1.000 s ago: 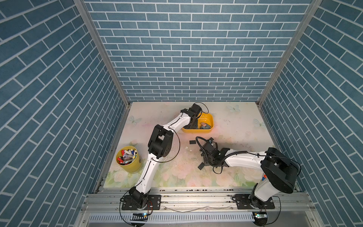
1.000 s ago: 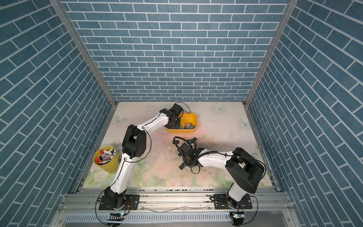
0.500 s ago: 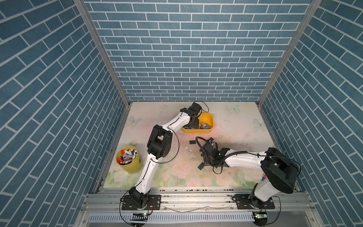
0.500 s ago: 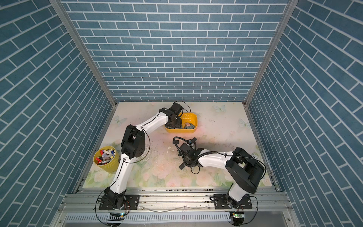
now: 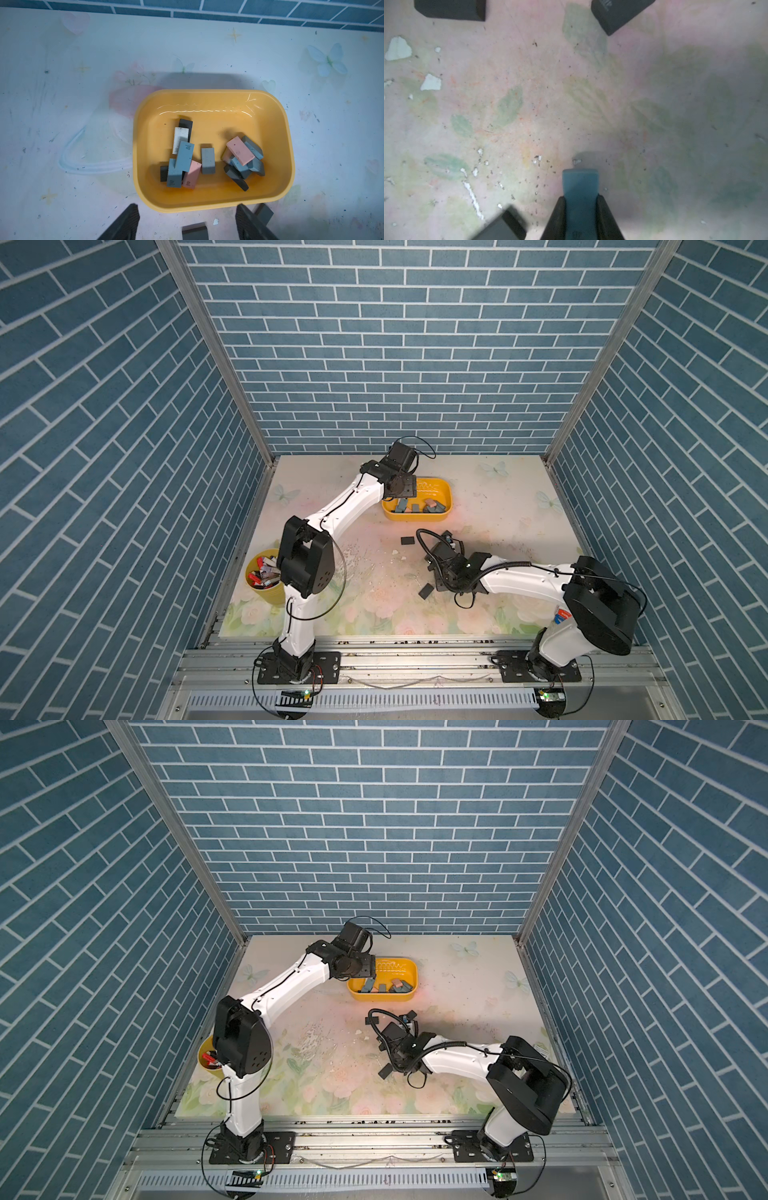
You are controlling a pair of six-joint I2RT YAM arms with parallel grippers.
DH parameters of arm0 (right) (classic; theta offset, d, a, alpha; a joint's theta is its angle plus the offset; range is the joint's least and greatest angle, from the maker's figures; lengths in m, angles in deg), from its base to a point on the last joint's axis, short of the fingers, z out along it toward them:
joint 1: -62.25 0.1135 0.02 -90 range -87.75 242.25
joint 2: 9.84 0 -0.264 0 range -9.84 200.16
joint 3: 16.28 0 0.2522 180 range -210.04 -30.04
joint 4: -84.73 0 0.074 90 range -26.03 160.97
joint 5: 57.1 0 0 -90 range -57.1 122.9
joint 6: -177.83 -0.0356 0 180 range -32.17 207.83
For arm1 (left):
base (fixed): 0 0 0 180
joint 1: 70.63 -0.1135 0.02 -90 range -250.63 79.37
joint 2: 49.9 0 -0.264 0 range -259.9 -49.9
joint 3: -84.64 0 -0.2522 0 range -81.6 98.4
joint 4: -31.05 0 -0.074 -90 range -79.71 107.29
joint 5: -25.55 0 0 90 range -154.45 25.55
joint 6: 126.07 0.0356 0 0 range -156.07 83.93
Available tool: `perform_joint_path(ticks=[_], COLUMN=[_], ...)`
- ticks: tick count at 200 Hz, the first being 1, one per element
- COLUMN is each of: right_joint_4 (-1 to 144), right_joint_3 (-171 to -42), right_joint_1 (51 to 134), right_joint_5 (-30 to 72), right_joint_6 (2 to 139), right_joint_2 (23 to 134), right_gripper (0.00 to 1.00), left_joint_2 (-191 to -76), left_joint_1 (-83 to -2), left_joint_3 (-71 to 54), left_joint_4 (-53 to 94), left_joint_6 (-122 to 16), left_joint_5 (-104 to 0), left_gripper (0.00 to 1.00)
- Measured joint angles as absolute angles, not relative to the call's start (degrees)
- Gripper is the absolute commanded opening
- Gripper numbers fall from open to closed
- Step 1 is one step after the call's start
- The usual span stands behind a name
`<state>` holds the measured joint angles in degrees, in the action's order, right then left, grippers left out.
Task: Put the eraser in the storage box
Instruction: Pick up the eraser from the center of the board.
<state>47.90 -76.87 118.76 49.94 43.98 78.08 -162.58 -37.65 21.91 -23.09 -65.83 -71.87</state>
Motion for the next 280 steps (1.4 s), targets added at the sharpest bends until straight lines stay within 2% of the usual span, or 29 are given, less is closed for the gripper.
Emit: perform_joint_path(ticks=[86, 147, 212, 280], right_joint_4=[42.1, 40.4, 39.3, 35.2], right_joint_3=[-82.7, -90.6, -103.1, -122.7], right_joint_1=[114.5, 107.2, 100.9, 95.0], right_joint_5=[51.0, 47.1, 40.3, 33.9], right_joint_6=[47.7, 52.3, 57.2, 60.7], right_joint_2=[72.4, 72.6, 82.4, 97.8], right_gripper=[0.16, 0.15, 0.15, 0.14], left_joint_2=[-148.7, -141.6, -138.2, -136.6], left_joint_1=[-37.6, -35.1, -30.6, -21.2], left_joint_3=[-5.2, -16.6, -26.4, -32.7], left_joint_4=[-14.5, -10.6, -8.4, -6.1], left_joint_6=[-71.2, -73.1, -74.9, -78.4], left_joint_5=[-72.1, -72.7, -73.9, -75.8], left_gripper=[0.78, 0.78, 0.78, 0.78])
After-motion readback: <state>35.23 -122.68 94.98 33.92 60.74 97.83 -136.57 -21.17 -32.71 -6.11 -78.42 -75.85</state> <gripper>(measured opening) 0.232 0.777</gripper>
